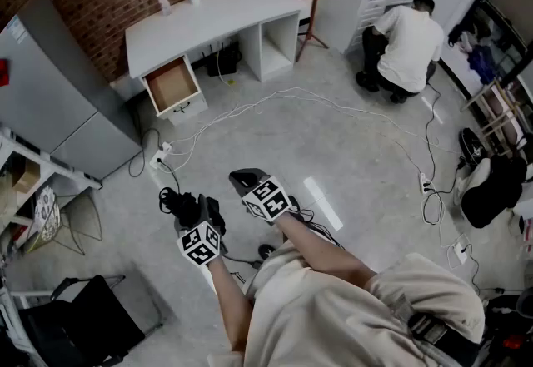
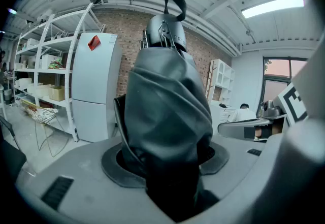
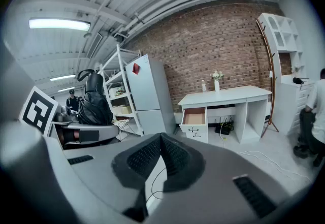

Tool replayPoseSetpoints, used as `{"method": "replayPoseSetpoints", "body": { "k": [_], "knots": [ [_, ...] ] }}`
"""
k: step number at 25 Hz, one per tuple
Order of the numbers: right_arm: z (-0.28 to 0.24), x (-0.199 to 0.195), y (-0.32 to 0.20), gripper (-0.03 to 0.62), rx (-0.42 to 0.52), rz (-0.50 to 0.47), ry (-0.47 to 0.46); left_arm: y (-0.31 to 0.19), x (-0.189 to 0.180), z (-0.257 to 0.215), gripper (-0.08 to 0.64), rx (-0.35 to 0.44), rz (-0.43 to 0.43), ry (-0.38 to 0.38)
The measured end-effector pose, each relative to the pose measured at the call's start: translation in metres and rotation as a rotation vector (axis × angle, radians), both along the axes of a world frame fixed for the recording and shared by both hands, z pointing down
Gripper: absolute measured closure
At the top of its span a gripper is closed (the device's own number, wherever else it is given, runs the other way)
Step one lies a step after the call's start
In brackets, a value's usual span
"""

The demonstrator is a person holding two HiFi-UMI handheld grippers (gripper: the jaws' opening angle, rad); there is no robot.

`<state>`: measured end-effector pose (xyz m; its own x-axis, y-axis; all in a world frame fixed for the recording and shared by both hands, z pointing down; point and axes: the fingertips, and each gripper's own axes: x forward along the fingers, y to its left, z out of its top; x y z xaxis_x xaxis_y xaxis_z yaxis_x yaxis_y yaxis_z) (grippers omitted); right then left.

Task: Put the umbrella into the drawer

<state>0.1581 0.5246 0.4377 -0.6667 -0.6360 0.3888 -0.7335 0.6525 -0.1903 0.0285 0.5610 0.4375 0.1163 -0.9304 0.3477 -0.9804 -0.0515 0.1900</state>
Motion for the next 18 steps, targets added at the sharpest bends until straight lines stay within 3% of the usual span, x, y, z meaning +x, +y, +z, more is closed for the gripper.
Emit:
{"method": "replayPoseSetpoints", "body": {
  "k": [3, 8, 14, 18],
  "knots": [
    [-0.001, 0.017, 0.024, 0.525, 0.000, -0.033, 0.008, 0.023, 0.017, 0.000, 0.328, 0.003, -0.031, 0.016],
    [-0.004, 0.030, 0.025, 0.525, 0.010, -0.018, 0.006, 0.019, 0.027, -0.004, 0.328, 0.007, -0.018, 0.014],
    [-0.011, 0.025, -0.001, 0.525, 0.011, -0.031, -0.041, -0.011, 0.031, -0.015, 0.328, 0.039, 0.007, 0.019],
    [-0.023, 0.008, -0.036, 0.525, 0.002, -0.058, -0.058, -0.039, 0.016, -0.020, 0.328, 0.033, -0.023, 0.039]
  ]
}}
